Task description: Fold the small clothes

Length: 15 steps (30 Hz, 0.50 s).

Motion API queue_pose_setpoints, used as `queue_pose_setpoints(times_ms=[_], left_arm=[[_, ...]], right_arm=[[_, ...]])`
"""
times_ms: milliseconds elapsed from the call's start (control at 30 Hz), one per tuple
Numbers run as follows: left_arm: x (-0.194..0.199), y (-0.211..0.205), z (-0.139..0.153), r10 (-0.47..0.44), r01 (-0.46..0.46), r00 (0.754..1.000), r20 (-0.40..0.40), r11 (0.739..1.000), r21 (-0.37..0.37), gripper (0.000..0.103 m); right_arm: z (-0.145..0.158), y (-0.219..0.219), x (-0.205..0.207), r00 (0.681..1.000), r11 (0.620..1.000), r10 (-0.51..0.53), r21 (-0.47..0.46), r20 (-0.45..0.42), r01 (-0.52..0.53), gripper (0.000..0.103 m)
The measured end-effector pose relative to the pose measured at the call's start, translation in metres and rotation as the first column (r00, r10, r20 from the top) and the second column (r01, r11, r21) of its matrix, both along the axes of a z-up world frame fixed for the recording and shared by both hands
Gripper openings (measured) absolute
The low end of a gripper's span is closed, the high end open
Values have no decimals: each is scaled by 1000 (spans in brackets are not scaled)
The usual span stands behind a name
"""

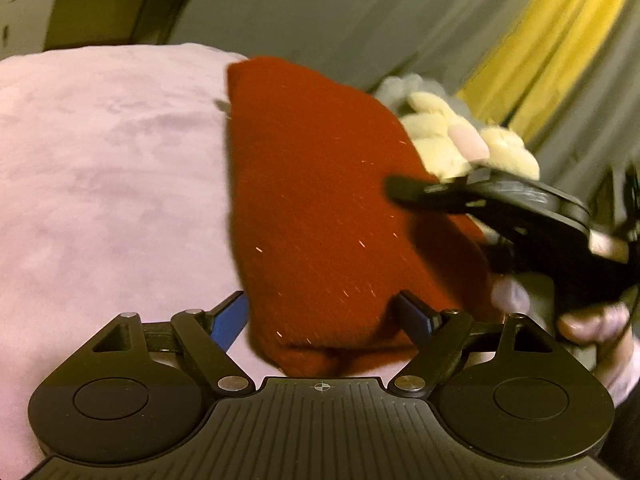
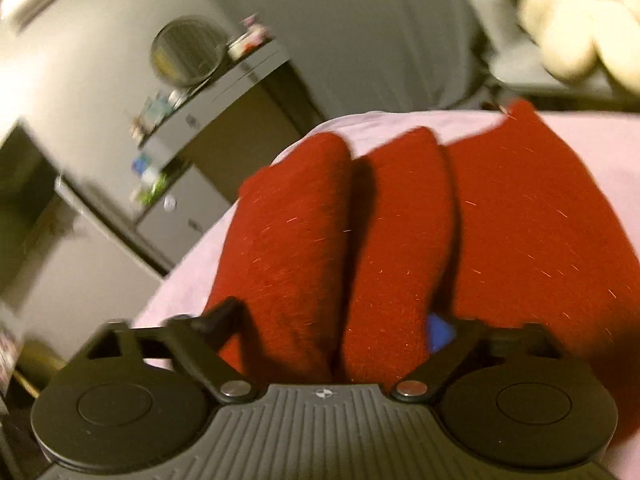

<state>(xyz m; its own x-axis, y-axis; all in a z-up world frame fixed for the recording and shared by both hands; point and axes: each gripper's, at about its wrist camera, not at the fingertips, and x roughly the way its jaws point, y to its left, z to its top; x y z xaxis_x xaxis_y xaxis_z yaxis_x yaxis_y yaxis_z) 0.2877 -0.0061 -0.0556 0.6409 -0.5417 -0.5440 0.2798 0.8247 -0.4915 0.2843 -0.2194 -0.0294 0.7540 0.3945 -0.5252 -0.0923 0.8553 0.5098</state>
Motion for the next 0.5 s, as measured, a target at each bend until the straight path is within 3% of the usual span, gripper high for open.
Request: queue_pose_setpoints(times_ms=[33, 67, 133, 167, 233, 267, 433, 500], left_arm=[[-1, -4, 0, -13, 13, 1000, 4, 1000, 19, 88], [-2, -7, -1, -16, 15, 1000, 7, 999, 40, 89], [-4, -13, -2, -11, 11, 1000, 3, 996, 91, 92], [-4, -16, -3, -8, 8, 1000, -2, 993, 117, 92], [-4, -22, -4, 26, -25, 1000, -8, 985, 171, 91], [-4, -24, -5, 39, -36, 999, -9, 981, 190, 91], [-4, -24, -7, 30, -26, 999, -21, 988, 155, 92], [-5, -24, -8, 22, -19, 1000, -21, 989, 149, 93]], right_arm=[[2, 11, -1, 1000, 998, 19, -63, 6, -18, 40], [7, 18, -2, 999, 992, 26, -121, 25, -23, 33], [20, 34, -13, 996, 959, 28, -282, 88, -2, 27], [28, 40, -20, 991, 932, 25, -363, 128, 23, 24], [44, 56, -41, 963, 819, 50, -563, 264, 112, 21], [47, 58, -47, 954, 781, 61, -609, 294, 138, 21], [33, 35, -47, 964, 694, -2, -693, 268, 194, 20], [25, 24, -49, 966, 690, -52, -689, 255, 219, 20]])
